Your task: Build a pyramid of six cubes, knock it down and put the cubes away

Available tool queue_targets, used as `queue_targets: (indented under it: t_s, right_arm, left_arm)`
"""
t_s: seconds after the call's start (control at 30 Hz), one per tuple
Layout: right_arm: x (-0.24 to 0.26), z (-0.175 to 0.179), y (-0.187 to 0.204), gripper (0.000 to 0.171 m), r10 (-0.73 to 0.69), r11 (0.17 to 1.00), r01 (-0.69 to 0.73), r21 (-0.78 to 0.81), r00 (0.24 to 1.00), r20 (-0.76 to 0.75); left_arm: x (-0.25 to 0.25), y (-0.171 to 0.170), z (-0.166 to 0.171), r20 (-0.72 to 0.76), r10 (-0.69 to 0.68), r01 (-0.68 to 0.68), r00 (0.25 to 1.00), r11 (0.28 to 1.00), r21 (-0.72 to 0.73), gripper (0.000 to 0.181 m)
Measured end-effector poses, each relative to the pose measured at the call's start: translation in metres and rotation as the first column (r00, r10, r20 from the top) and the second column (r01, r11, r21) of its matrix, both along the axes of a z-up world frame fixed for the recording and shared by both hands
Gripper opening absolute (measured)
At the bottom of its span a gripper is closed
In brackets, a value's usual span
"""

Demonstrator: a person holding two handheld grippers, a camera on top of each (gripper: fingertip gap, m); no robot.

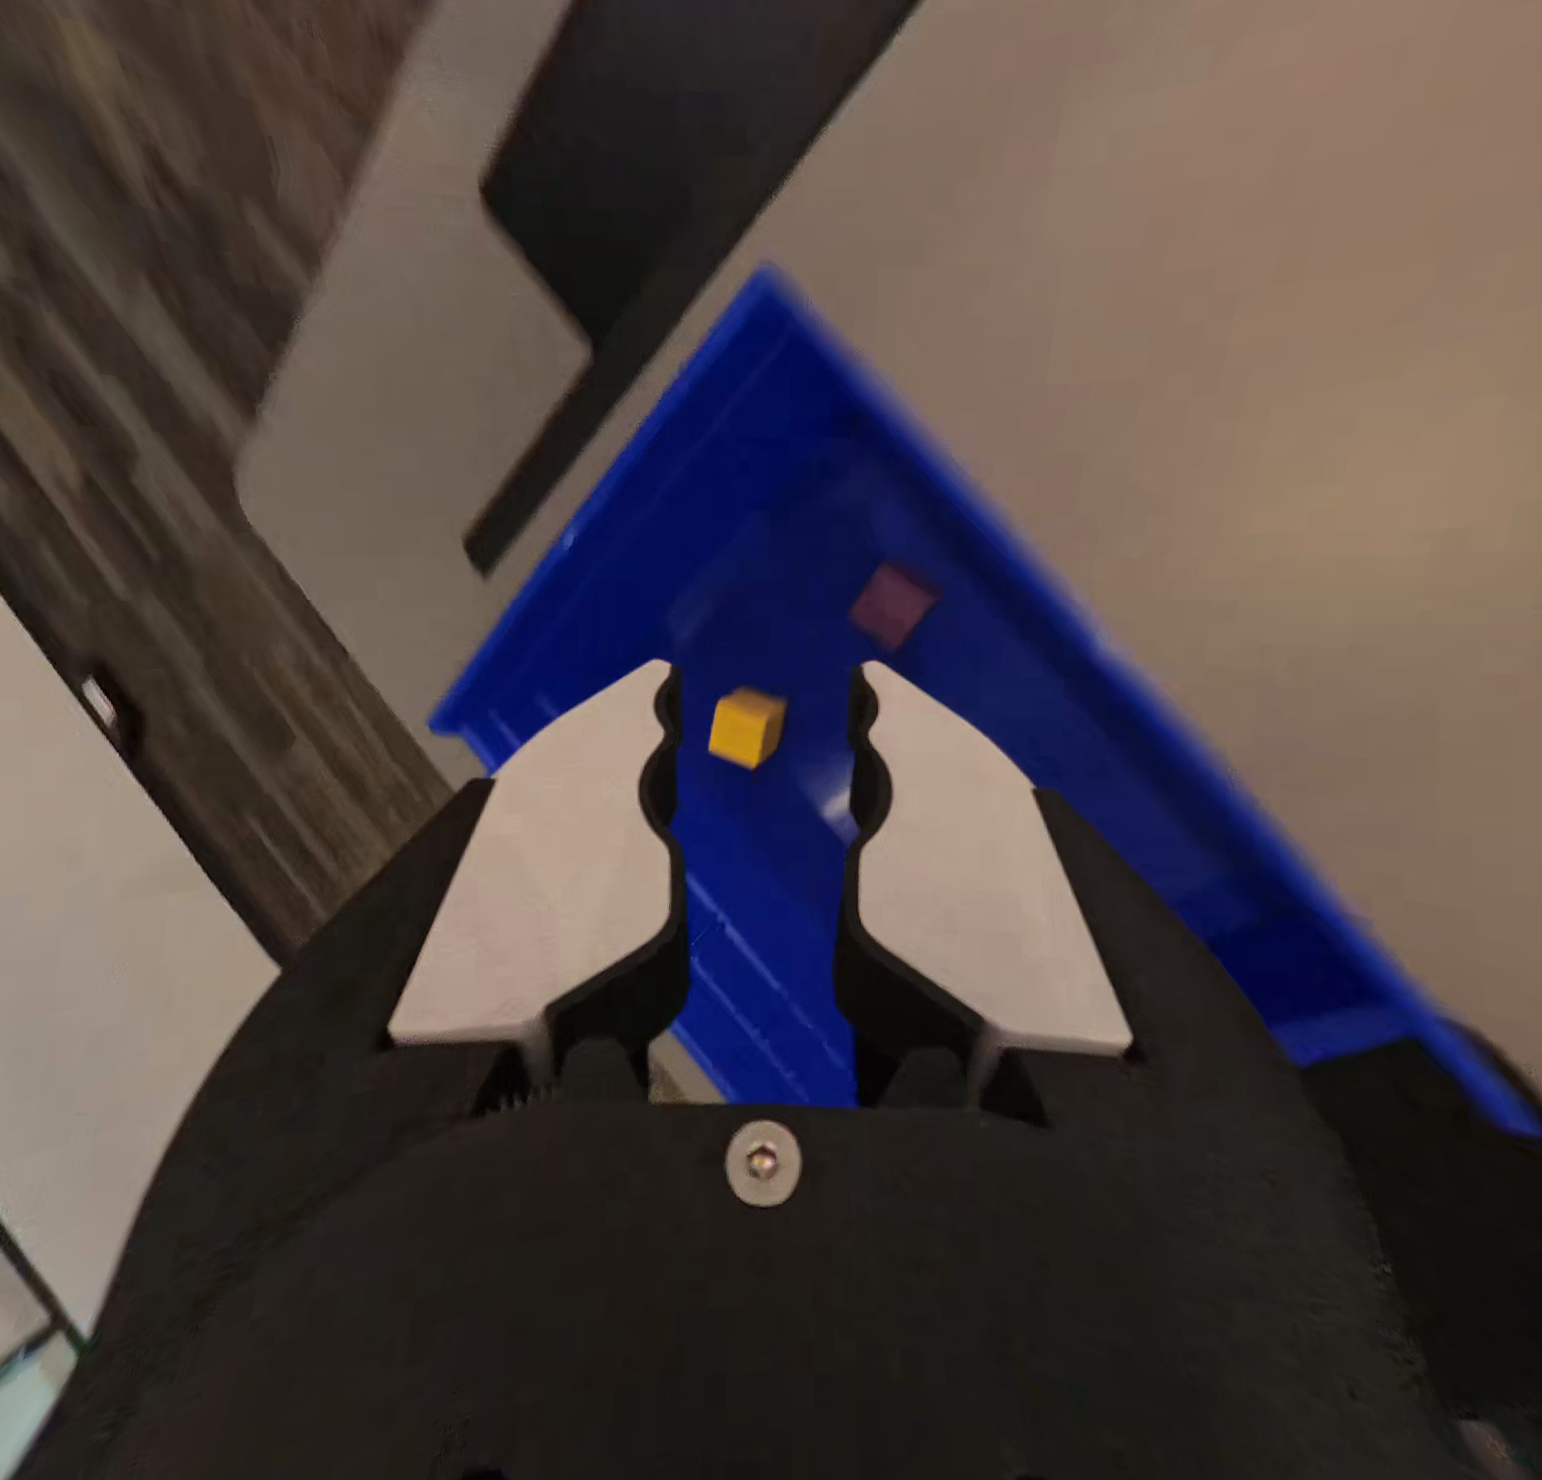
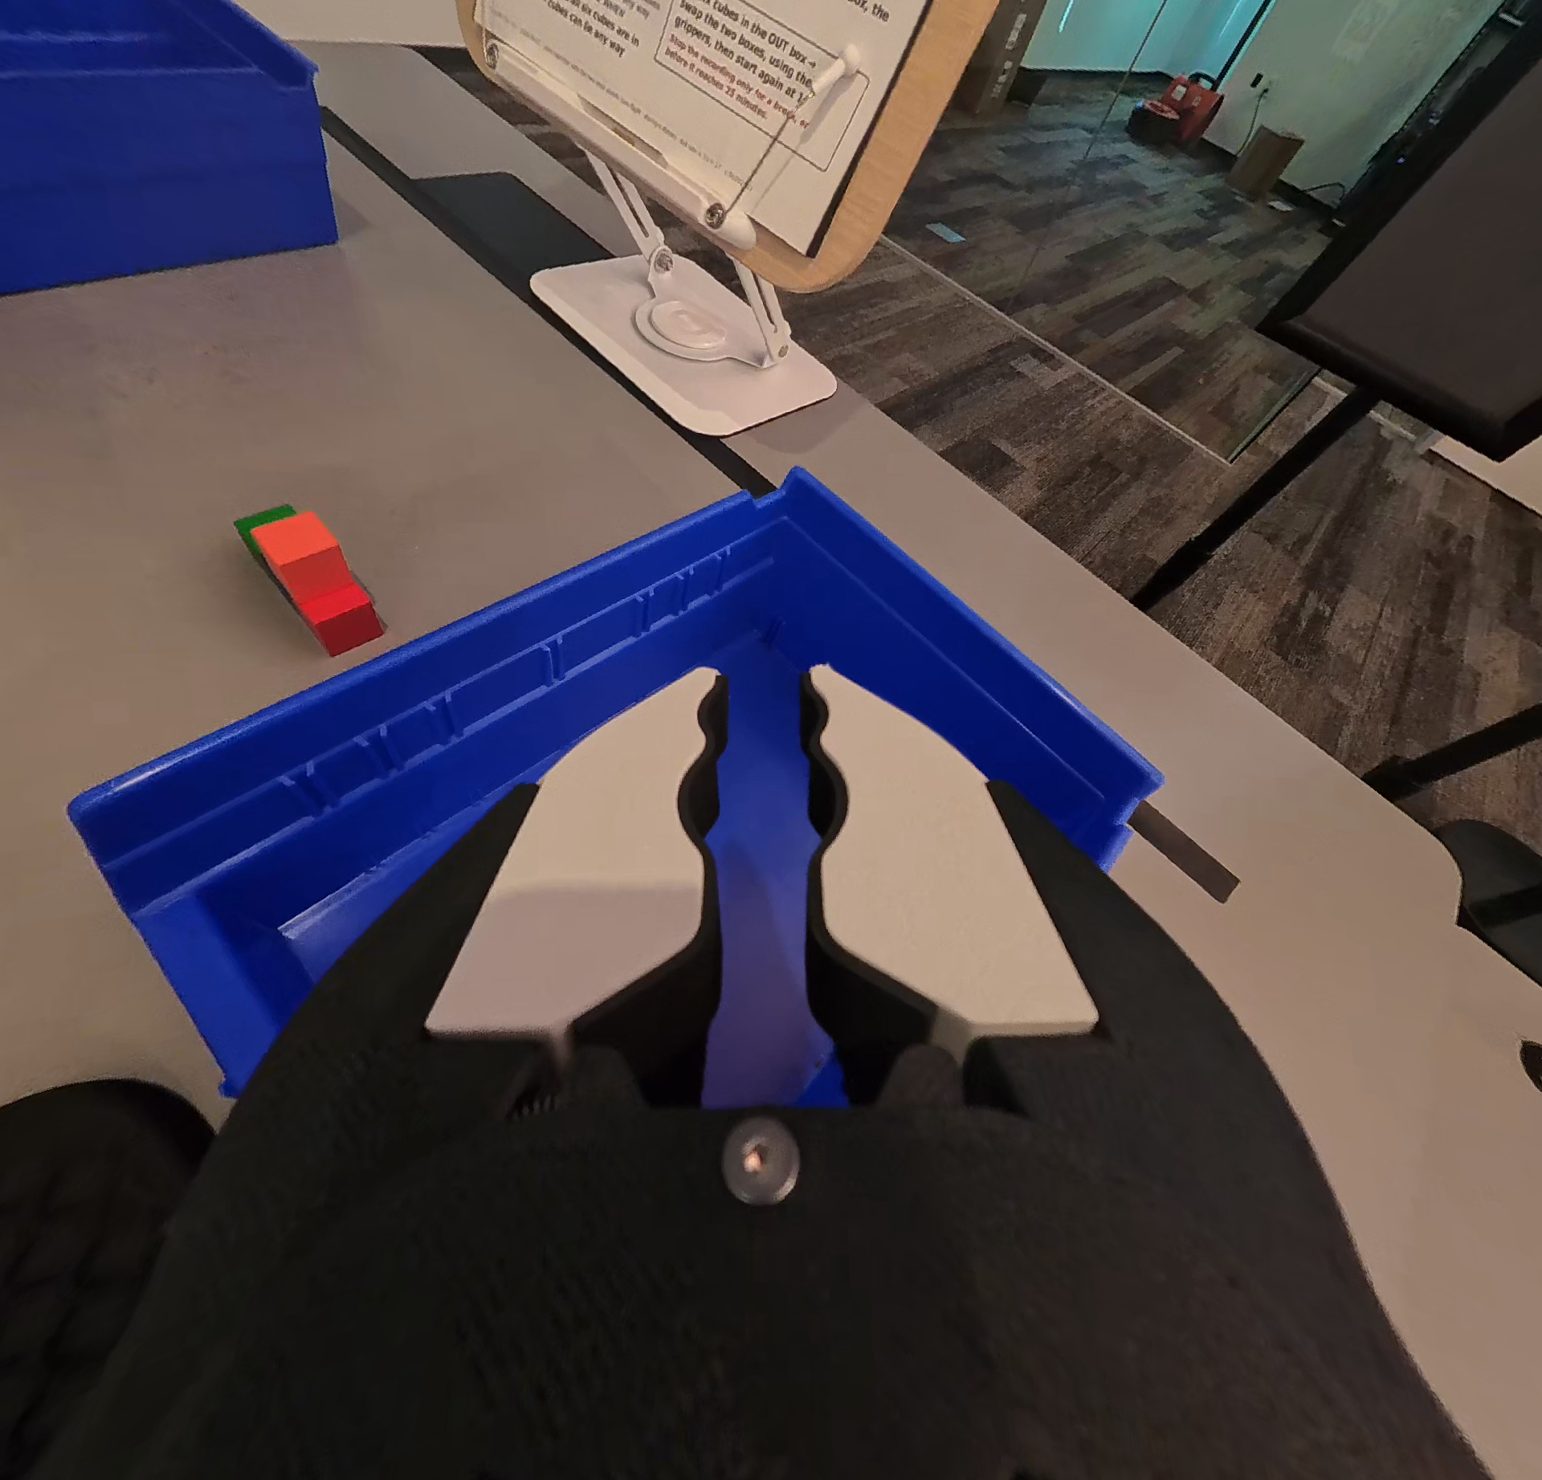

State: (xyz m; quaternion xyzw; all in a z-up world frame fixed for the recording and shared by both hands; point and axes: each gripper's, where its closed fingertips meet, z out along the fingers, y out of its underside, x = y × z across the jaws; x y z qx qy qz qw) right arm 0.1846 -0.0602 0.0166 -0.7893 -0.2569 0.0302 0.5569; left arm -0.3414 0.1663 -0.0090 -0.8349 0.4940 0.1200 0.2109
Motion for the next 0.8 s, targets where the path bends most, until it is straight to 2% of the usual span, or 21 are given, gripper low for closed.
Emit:
queue_targets:
  t_s: [0.03,0.17,0.23,0.4,0.6,0.7,0.8]
  right_arm:
    - [-0.001,-0.001,0.001,0.017,0.002,1.000,-0.002,-0.006,1.000,0.006]
    - [-0.003,-0.006,0.005,0.017,0.001,0.999,0.000,-0.037,0.999,0.043]
    - [-0.003,-0.006,0.006,0.017,-0.001,0.999,0.003,-0.040,0.999,0.046]
    - [-0.002,-0.012,0.006,0.017,-0.015,0.998,0.018,-0.064,0.998,0.054]
    - [-0.001,-0.019,0.006,0.017,-0.020,0.996,0.026,-0.089,0.998,0.061]
    - [0.000,-0.022,0.008,0.017,-0.019,0.994,0.027,-0.102,0.997,0.071]
    - [0.001,-0.022,0.009,0.017,-0.021,0.994,0.029,-0.103,0.997,0.072]
  left_arm:
    - [-0.021,0.005,-0.017,-0.034,0.008,-0.009,0.999,0.999,-0.036,0.037]
    - [-0.075,0.001,-0.077,-0.211,-0.150,0.113,0.966,0.978,-0.176,0.041]
    - [-0.080,0.003,-0.093,-0.201,-0.181,0.140,0.963,0.969,-0.202,0.043]
    - [-0.085,0.017,-0.111,-0.195,-0.206,0.164,0.959,0.963,-0.213,0.045]
    - [-0.095,0.027,-0.128,-0.226,-0.162,0.102,0.961,0.962,-0.254,0.045]
    - [-0.096,0.026,-0.136,-0.231,-0.162,0.096,0.959,0.958,-0.271,0.032]
    - [-0.092,0.024,-0.126,-0.215,-0.168,0.108,0.962,0.958,-0.266,0.028]
